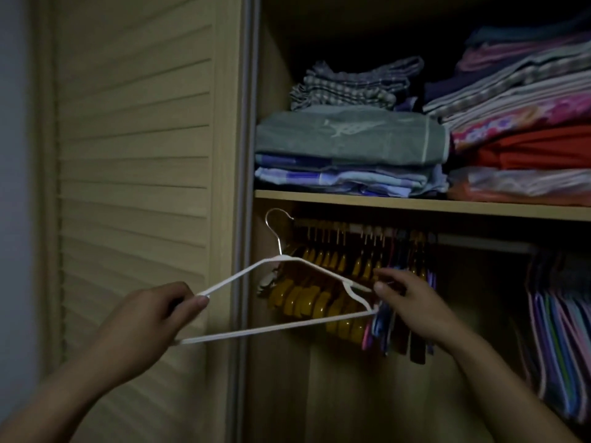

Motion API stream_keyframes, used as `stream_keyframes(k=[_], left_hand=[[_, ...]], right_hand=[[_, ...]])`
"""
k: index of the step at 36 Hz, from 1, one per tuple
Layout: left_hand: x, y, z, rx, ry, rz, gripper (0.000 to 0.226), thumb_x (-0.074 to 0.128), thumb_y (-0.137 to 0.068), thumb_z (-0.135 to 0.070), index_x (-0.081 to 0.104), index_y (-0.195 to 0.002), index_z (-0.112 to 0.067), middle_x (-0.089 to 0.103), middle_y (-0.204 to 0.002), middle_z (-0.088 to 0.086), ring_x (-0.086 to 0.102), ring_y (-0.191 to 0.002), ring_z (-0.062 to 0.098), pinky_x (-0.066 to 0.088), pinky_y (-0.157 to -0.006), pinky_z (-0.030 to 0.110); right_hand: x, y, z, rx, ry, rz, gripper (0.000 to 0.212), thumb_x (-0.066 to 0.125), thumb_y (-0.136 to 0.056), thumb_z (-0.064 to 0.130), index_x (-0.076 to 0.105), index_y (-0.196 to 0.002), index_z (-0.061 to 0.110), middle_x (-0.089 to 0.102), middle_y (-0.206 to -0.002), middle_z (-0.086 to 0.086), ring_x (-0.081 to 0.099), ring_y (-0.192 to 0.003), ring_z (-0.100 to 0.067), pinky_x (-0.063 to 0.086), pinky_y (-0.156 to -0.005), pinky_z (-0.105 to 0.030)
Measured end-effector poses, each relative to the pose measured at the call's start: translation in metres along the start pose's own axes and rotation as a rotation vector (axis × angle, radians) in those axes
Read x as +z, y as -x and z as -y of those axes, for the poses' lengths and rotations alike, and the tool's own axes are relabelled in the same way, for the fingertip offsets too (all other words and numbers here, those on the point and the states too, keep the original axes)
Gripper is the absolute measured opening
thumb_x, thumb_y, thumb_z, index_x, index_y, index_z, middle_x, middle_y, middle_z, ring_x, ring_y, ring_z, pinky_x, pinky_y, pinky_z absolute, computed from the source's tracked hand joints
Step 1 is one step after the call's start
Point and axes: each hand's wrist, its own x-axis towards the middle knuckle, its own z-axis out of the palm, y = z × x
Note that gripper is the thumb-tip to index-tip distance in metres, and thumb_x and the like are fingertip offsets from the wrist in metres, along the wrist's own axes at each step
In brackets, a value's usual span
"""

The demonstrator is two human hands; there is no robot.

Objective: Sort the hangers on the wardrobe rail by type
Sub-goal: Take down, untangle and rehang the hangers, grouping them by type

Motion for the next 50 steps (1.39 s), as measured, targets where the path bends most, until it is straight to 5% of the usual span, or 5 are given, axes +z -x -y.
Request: stream_keyframes(k=[7, 12, 20, 32, 50], left_hand=[[-0.045, -0.007, 0.023, -0.028, -0.335, 0.089, 0.052, 0.038, -0.073, -0.086, 0.065, -0.079, -0.042, 0.063, -0.060, -0.017, 0.057, -0.051, 0.002, 0.051, -0.054, 0.031], [-0.047, -0.012, 0.026, -0.109, -0.537, 0.219, 0.033, 0.057, -0.086, -0.062, 0.064, -0.068, -0.034, 0.062, -0.058, -0.011, 0.058, -0.055, 0.001, 0.051, -0.058, 0.030], [-0.021, -0.014, 0.003, -0.154, -0.729, 0.175, 0.039, 0.045, -0.093, -0.060, 0.055, -0.075, -0.026, 0.060, -0.075, -0.005, 0.062, -0.072, 0.015, 0.051, -0.063, 0.030], [0.018, -0.013, 0.006, -0.159, -0.789, 0.157, 0.040, 0.034, -0.095, -0.060, 0.052, -0.089, -0.024, 0.061, -0.092, -0.004, 0.064, -0.092, 0.020, 0.037, -0.062, 0.032], [0.022, -0.013, -0.013, -0.168, -0.744, 0.224, 0.034, 0.038, -0.096, -0.054, 0.049, -0.085, -0.024, 0.060, -0.091, -0.003, 0.064, -0.090, 0.020, 0.038, -0.061, 0.032]], right_hand=[[0.026, -0.036, 0.007, -0.008, 0.143, 0.023, 0.026, 0.047, -0.103, 0.025, 0.061, -0.125, 0.030, 0.057, -0.125, 0.007, 0.052, -0.107, -0.007, 0.043, -0.077, -0.020], [0.082, -0.059, 0.019, -0.101, 0.448, 0.109, 0.031, 0.050, -0.100, 0.021, 0.060, -0.127, 0.030, 0.053, -0.128, 0.008, 0.053, -0.117, -0.015, 0.048, -0.095, -0.030], [0.174, -0.086, 0.037, -0.428, 1.164, 0.198, 0.065, 0.054, -0.095, 0.030, 0.026, -0.153, 0.019, 0.016, -0.160, -0.016, 0.010, -0.147, -0.040, 0.012, -0.120, -0.056], [0.235, -0.111, 0.029, -0.338, 1.317, 0.172, 0.057, 0.041, -0.101, 0.035, 0.028, -0.150, 0.009, 0.016, -0.156, -0.026, 0.014, -0.140, -0.058, 0.024, -0.105, -0.074], [0.205, -0.100, 0.034, -0.066, 1.589, 0.224, 0.051, 0.040, -0.101, 0.013, 0.030, -0.145, -0.009, 0.029, -0.147, -0.038, 0.029, -0.133, -0.059, 0.060, -0.073, -0.055]])
